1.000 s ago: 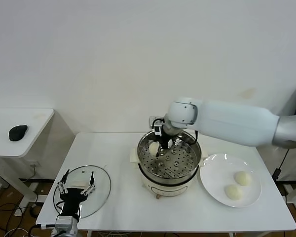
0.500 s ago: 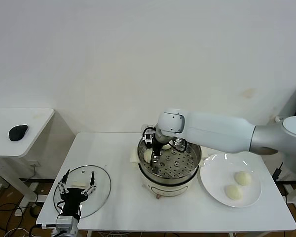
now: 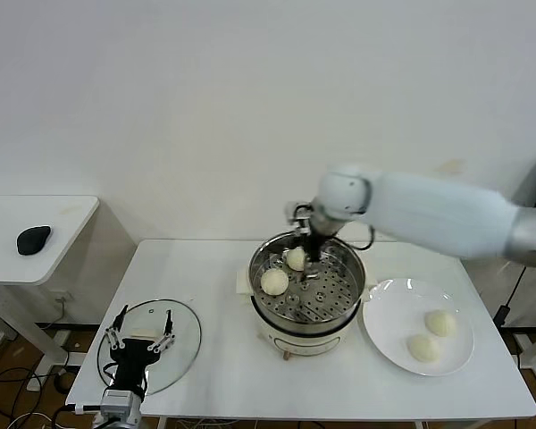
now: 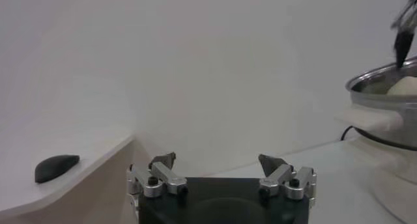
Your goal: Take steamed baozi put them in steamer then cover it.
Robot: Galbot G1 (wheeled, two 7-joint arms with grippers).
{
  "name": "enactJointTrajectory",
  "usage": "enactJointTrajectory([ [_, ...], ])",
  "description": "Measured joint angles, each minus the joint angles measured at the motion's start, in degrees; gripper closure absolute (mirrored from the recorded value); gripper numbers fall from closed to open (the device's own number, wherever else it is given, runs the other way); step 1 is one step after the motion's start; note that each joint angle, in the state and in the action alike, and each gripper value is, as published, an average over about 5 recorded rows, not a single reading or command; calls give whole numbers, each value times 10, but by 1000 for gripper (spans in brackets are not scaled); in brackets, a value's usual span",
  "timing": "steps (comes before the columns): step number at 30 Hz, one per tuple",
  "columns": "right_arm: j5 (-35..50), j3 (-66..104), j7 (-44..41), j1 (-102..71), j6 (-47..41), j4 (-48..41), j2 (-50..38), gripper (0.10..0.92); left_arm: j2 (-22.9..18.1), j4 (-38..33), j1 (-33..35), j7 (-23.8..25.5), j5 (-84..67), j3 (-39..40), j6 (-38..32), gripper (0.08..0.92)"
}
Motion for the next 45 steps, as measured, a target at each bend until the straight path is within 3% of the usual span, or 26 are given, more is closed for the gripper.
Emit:
enactJointTrajectory([
  [12, -104, -7, -65, 18, 80, 102, -221, 203, 3, -2, 9, 0, 4, 3, -3, 177],
  [23, -215, 216, -70, -250, 139, 119, -364, 203, -4, -3, 18, 0, 15, 2, -4, 177],
  [33, -295, 403, -53, -492, 159, 99, -389, 203, -8, -5, 23, 1, 22, -1, -3, 177],
  [45, -337, 484, -16, -602, 166, 53, -339, 203, -10, -1, 25, 2, 23, -6, -3, 177],
])
